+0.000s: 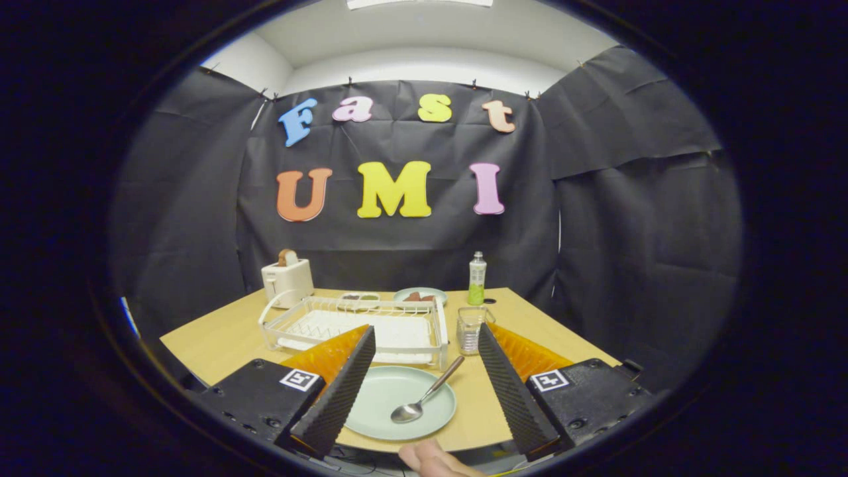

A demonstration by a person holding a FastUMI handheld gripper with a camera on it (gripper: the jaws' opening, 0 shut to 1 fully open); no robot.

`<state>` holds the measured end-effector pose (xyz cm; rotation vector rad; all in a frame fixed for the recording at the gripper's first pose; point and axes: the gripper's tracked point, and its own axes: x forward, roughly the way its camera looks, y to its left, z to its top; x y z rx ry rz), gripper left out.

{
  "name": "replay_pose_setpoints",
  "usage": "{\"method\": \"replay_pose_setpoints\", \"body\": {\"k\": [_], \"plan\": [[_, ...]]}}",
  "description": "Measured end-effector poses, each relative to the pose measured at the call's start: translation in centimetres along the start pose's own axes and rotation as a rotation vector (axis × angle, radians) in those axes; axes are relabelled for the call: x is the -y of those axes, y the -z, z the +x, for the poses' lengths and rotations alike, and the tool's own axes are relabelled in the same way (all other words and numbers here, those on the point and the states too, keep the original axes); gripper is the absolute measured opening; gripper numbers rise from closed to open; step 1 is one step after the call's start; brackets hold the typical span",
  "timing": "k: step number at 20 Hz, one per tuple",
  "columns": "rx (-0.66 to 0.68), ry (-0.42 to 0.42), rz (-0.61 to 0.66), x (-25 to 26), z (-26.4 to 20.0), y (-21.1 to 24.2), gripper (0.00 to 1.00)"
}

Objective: Take the plate from the dish rack, then take the spoon from the basket and place it into the plate.

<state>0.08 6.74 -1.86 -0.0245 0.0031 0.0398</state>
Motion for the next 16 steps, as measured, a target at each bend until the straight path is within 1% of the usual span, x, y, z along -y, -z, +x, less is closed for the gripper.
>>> {"method": "replay_pose_setpoints", "body": {"k": [4, 8, 11, 16], "plan": [[0.062, -0.005, 0.016, 0.4, -2.8, -2.4, 1.00], [0.109, 0.008, -0.010, 0.4, -4.6, -3.6, 1.00], [0.134, 0.023, 0.002, 0.5, -5.4, -3.9, 1.00], [0.100, 0.023, 0.001, 0.4, -5.0, -3.1, 1.00]]}}
